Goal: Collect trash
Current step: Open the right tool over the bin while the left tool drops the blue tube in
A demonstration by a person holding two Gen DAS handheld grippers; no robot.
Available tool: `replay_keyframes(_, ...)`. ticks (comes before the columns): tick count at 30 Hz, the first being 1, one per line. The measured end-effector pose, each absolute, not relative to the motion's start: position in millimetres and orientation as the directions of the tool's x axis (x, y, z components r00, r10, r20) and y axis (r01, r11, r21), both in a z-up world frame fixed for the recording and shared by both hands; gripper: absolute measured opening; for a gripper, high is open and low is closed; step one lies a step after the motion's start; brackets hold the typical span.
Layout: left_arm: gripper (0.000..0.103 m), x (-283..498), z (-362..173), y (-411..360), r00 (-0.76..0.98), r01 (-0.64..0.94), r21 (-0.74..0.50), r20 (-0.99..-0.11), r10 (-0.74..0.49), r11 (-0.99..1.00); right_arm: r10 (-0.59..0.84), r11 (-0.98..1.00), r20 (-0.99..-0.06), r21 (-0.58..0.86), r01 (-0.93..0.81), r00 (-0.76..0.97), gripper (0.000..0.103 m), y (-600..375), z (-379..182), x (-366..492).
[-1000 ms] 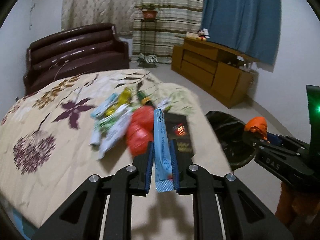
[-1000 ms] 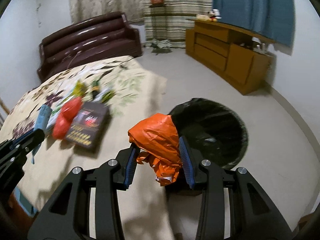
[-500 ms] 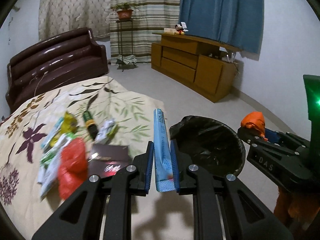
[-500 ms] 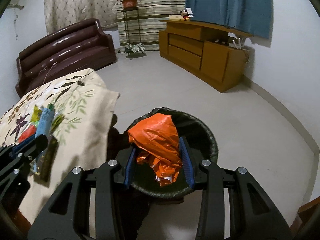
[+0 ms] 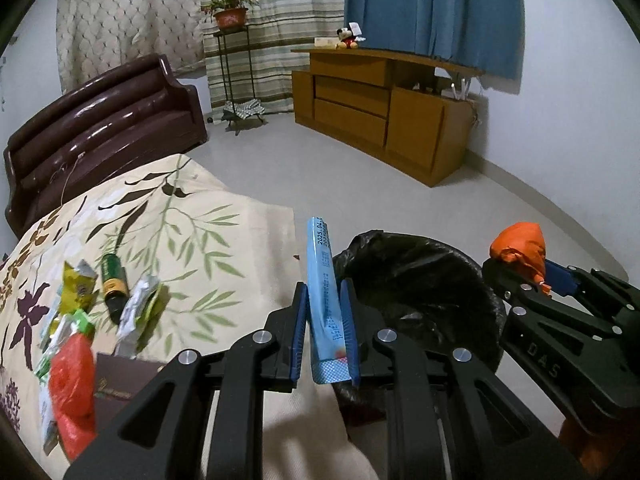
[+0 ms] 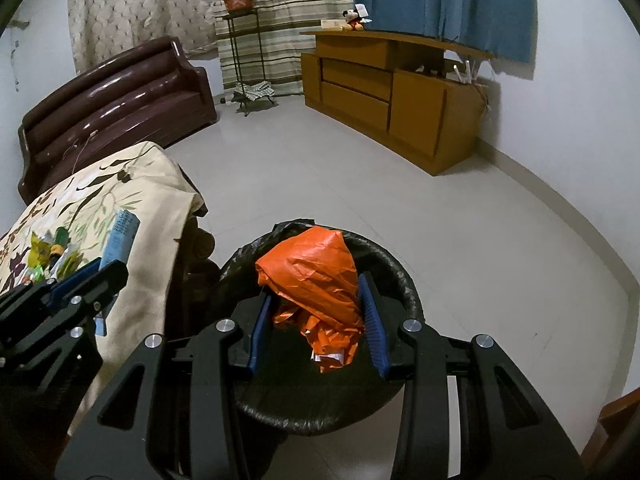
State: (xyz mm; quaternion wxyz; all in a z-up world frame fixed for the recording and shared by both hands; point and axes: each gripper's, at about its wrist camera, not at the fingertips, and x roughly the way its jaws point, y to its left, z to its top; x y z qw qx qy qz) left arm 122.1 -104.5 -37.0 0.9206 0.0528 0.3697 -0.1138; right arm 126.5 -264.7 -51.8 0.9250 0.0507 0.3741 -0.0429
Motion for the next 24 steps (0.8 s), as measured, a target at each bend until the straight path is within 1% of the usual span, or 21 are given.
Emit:
replay_keyframes(4,0.018,130,-42,-111,0.697,0.25,0.034,-0.7,-0.155,0.968,-0.043,0.989,-0.701,0.069,0.127,0.712,0.039,-271,-57,133)
replay_keyframes(6,0.021,133,-43,-114,0.694,0.252,0.04,-0.704,-0.152,0.967,-0.043,0.989,-0.702,0.072,0.132,0.711,0.039,-274,-59,136)
replay_keyframes(7,0.028,134,-43,-115,0.693,0.253,0.042,-0.705,-0.151,0.967,-0.041,0.988,-0.702,0.077,0.133,0.711,0.04,-275,-61,137)
replay_keyframes(8,0.038,134,-44,-115,0.695,0.253,0.045,-0.704,-0.149,0.967,-0.039,0.988,-0.703,0.081,0.135,0.71,0.042,-278,-62,140)
replay_keyframes(10,0.047,134,-43,-116,0.704,0.243,0.048,-0.696,-0.142,0.969,-0.037,0.987,-0.707,0.085,0.137,0.707,0.048,-280,-64,142)
replay_keyframes(11,0.047,134,-42,-116,0.706,0.241,0.047,-0.694,-0.142,0.969,-0.04,0.986,-0.705,0.086,0.141,0.708,0.051,-281,-65,142)
replay_keyframes(15,0.051,137,-43,-117,0.701,0.235,0.042,-0.699,-0.139,0.971,-0.044,0.984,-0.704,0.094,0.154,0.709,0.052,-284,-66,141)
replay_keyframes(17,0.055,137,-41,-117,0.705,0.231,0.042,-0.696,-0.137,0.972,-0.045,0.982,-0.703,0.099,0.16,0.71,0.052,-286,-66,142)
replay_keyframes(19,0.057,136,-40,-116,0.709,0.228,0.042,-0.692,-0.136,0.973,-0.047,0.981,-0.7,0.104,0.166,0.712,0.053,-287,-65,139)
replay_keyframes(22,0.06,135,-38,-114,0.711,0.223,0.035,-0.689,-0.138,0.974,-0.049,0.98,-0.698,0.106,0.171,0.714,0.057,-288,-64,135)
replay_keyframes(24,0.061,133,-35,-111,0.713,0.219,0.029,-0.687,-0.14,0.975,-0.05,0.979,-0.699,0.107,0.174,0.714,0.057,-287,-64,130)
